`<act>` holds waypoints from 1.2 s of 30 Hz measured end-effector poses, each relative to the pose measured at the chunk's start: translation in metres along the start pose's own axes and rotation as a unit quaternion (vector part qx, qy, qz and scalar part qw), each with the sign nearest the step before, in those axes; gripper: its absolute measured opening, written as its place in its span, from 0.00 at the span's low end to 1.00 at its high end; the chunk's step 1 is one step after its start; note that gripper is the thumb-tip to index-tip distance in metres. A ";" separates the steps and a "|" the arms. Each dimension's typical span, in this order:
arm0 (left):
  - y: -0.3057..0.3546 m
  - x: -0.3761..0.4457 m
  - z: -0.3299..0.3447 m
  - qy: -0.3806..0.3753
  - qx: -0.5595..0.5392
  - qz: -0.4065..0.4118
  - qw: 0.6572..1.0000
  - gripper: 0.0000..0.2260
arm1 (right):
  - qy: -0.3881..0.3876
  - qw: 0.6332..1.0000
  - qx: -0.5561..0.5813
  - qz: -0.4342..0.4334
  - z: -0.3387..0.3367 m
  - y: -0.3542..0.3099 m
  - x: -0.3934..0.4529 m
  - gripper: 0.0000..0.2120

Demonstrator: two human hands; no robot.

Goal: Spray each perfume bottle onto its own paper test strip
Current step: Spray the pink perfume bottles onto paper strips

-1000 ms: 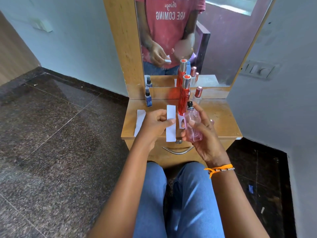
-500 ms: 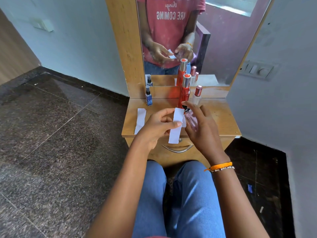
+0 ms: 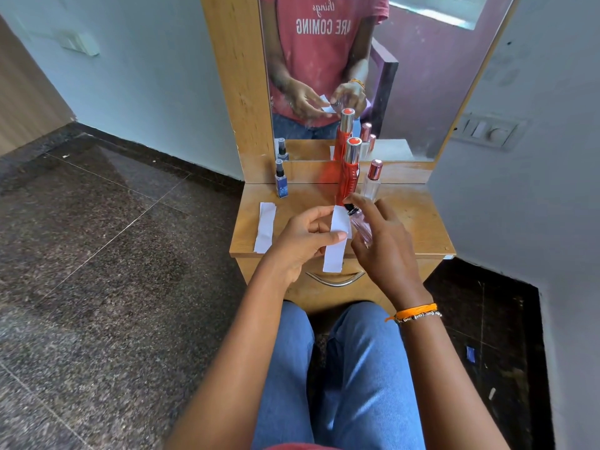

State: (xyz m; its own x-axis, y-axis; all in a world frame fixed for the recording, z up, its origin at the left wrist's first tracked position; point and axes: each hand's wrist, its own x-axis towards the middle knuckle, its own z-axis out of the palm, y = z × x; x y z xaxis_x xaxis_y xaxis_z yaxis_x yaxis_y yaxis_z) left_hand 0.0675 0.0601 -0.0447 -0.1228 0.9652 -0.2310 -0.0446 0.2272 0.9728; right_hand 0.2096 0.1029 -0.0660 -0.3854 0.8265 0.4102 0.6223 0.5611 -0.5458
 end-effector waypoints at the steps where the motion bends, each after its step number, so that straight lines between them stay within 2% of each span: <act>1: 0.000 0.000 0.000 0.001 -0.001 0.000 1.000 0.20 | 0.001 1.000 0.006 0.004 0.000 0.000 0.000 0.31; 6: -0.002 0.002 -0.001 0.010 0.003 0.003 1.000 0.19 | 0.018 0.999 0.045 0.010 -0.002 -0.002 0.000 0.29; 10: -0.005 0.004 -0.001 0.039 0.031 0.011 0.999 0.18 | 0.080 0.989 0.123 0.032 -0.004 0.004 0.002 0.26; 13: -0.007 0.006 0.001 0.073 0.049 0.007 0.996 0.17 | 0.127 0.968 0.202 0.081 -0.006 0.012 0.005 0.29; 15: -0.011 0.006 0.002 0.098 0.063 0.006 0.993 0.17 | 0.147 0.953 0.230 0.133 -0.008 0.017 0.003 0.27; 18: -0.012 0.014 0.015 0.114 0.090 -0.002 0.989 0.17 | 0.184 0.934 0.208 0.227 -0.010 0.038 -0.002 0.21; 24: -0.011 0.038 0.035 0.115 0.107 -0.004 0.987 0.15 | 0.143 0.946 0.151 0.250 -0.008 0.054 -0.001 0.26; 29: -0.014 0.062 0.060 0.099 0.154 -0.003 0.983 0.13 | 0.101 0.961 0.097 0.240 -0.008 0.063 0.011 0.26; 36: -0.015 0.077 0.086 0.110 0.245 0.036 0.962 0.13 | 0.129 0.950 0.142 0.246 -0.014 0.076 0.009 0.24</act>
State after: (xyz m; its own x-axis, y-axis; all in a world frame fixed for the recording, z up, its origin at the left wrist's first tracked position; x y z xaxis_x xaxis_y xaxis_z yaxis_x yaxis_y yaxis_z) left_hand 0.1440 0.1423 -0.0754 -0.3180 0.9419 -0.1079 0.4387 0.2471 0.8640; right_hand 0.2633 0.1520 -0.0935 0.1072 0.9740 0.1996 0.4618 0.1290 -0.8776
